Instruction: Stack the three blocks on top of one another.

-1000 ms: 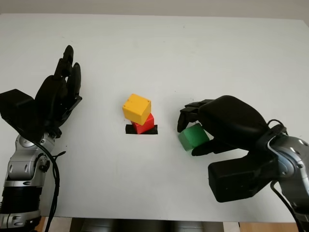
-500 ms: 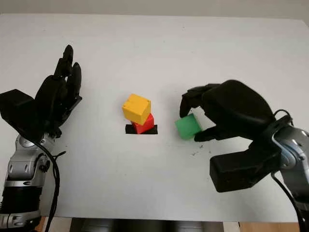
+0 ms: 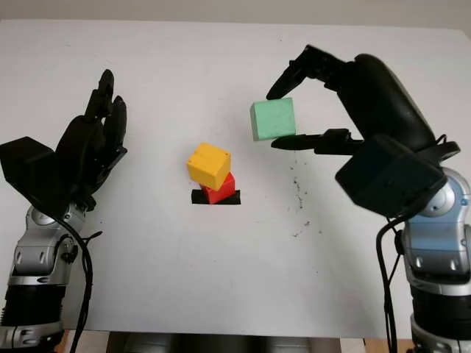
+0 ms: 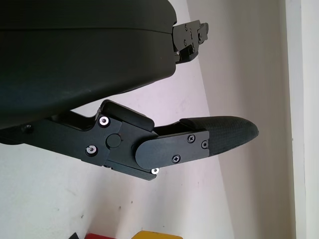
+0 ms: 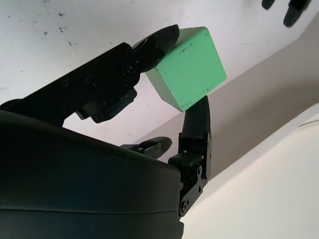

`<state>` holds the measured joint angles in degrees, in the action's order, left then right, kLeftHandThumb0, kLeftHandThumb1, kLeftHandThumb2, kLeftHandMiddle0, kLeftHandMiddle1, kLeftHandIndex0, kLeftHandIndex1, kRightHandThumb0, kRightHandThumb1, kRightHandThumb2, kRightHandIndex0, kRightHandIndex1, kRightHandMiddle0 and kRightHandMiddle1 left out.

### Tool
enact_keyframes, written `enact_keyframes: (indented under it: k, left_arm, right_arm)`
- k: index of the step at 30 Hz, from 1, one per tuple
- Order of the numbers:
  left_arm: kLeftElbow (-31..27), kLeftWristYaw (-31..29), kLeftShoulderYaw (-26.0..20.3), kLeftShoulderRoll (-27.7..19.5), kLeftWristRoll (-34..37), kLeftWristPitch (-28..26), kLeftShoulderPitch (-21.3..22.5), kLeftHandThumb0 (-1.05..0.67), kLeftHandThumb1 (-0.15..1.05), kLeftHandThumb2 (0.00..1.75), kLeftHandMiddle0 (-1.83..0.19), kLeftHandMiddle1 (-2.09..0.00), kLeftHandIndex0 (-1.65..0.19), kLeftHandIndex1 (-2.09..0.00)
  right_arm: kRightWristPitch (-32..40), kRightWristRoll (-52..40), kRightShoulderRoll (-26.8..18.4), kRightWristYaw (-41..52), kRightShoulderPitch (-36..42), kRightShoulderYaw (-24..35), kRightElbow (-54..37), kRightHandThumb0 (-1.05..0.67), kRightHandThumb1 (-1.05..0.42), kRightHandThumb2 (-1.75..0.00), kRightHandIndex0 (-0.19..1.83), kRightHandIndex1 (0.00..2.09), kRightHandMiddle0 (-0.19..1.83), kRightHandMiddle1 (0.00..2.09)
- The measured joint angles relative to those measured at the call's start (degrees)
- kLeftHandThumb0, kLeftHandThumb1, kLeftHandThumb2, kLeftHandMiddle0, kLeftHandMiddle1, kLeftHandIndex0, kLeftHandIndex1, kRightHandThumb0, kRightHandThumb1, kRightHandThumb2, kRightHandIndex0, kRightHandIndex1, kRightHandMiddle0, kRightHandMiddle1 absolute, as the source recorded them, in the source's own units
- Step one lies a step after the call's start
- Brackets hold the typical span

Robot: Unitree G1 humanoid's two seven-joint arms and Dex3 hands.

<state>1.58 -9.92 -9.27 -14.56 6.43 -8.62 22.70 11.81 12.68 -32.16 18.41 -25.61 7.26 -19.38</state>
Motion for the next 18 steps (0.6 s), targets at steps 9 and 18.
enact_keyframes:
  k: [9, 18]
  left_arm:
    - [-0.61, 0.06, -0.01, -0.02, 0.10, -0.24, -0.40, -0.76, 1.05, 0.58, 0.19, 0.00, 0.19, 0.00]
    - [-1.01, 0.42, 0.15, 0.01, -0.03, -0.75, -0.53, -0.76, 1.05, 0.59, 0.19, 0.00, 0.19, 0.00]
  right_arm:
    - [25.45, -9.35, -0.02, 6.14, -15.56, -0.96, 0.37, -0.35, -0.86, -0.05, 0.50, 0.01, 0.41, 1.70]
    - [38.04, -13.50, -3.29, 16.11, -32.41, -8.99, 13.05, -0.36, -0.87, -0.06, 0.54, 0.03, 0.43, 1.72]
